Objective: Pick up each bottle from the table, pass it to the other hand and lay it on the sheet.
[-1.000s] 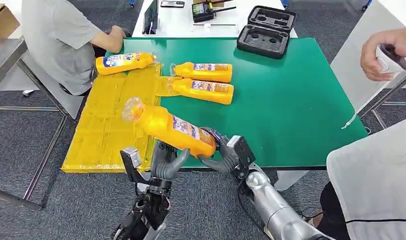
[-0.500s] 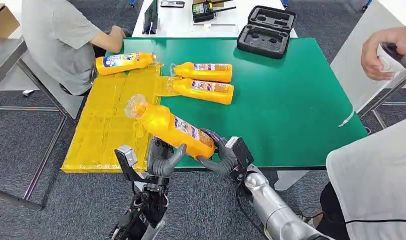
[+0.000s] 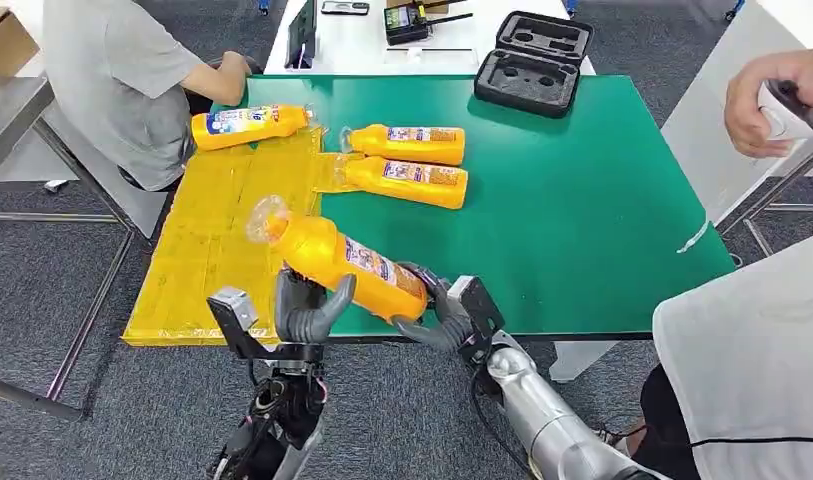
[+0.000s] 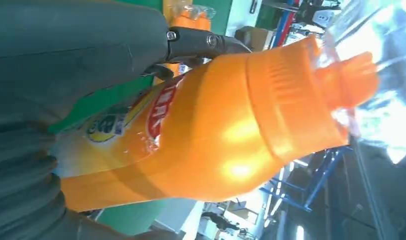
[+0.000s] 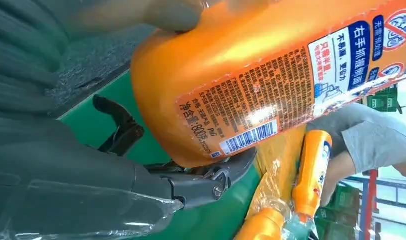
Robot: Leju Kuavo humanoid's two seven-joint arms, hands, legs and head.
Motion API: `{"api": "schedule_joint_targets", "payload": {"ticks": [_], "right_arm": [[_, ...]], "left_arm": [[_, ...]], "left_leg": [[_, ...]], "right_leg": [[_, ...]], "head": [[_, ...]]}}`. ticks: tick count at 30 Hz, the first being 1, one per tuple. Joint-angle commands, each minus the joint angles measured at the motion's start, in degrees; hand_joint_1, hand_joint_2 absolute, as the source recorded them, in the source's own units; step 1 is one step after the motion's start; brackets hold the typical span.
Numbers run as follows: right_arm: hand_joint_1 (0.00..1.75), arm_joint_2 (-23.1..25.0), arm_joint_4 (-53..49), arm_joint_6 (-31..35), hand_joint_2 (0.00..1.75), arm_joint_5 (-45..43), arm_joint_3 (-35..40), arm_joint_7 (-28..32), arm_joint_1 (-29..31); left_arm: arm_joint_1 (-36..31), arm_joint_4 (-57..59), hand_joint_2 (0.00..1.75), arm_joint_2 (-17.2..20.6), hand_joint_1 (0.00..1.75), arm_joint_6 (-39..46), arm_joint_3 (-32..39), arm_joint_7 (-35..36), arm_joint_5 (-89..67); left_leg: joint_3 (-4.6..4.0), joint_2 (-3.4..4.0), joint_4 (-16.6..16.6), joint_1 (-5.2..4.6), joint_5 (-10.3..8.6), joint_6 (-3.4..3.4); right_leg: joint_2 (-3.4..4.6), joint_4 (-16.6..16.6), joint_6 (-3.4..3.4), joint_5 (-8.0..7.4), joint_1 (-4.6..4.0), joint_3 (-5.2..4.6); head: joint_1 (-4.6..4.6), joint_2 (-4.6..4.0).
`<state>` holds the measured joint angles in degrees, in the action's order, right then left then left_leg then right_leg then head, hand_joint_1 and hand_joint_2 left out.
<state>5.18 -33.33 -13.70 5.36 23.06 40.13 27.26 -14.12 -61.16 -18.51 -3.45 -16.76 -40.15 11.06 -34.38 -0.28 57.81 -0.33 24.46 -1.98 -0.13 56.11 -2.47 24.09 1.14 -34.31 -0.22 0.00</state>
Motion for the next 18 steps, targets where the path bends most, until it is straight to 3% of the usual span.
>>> {"api": "schedule_joint_targets", "payload": {"ticks": [1, 18], "right_arm": [[1.75, 0.86, 3.18, 0.55, 1.75, 0.75, 2.69, -0.13, 2.76], [1.75, 1.11, 0.72, -2.44, 1.75, -2.54, 0.11, -0.13, 3.84]], "left_arm": [[1.48, 0.58, 1.75, -1.49, 1.73, -3.44, 1.76, 0.15, -1.04], [1.5, 0.91, 1.75, -1.41, 1.75, -6.81, 0.4, 0.15, -1.51]], "left_leg": [[0.17, 0.1, -0.01, 0.04, 0.08, 0.08], [0.16, 0.1, 0.05, 0.05, 0.11, 0.1]], "right_leg": [[0.09, -0.03, 0.08, 0.05, -0.04, 0.15], [0.08, 0.02, 0.1, 0.07, -0.06, 0.15]], "head": [[0.02, 0.0], [0.02, 0.0]]}}
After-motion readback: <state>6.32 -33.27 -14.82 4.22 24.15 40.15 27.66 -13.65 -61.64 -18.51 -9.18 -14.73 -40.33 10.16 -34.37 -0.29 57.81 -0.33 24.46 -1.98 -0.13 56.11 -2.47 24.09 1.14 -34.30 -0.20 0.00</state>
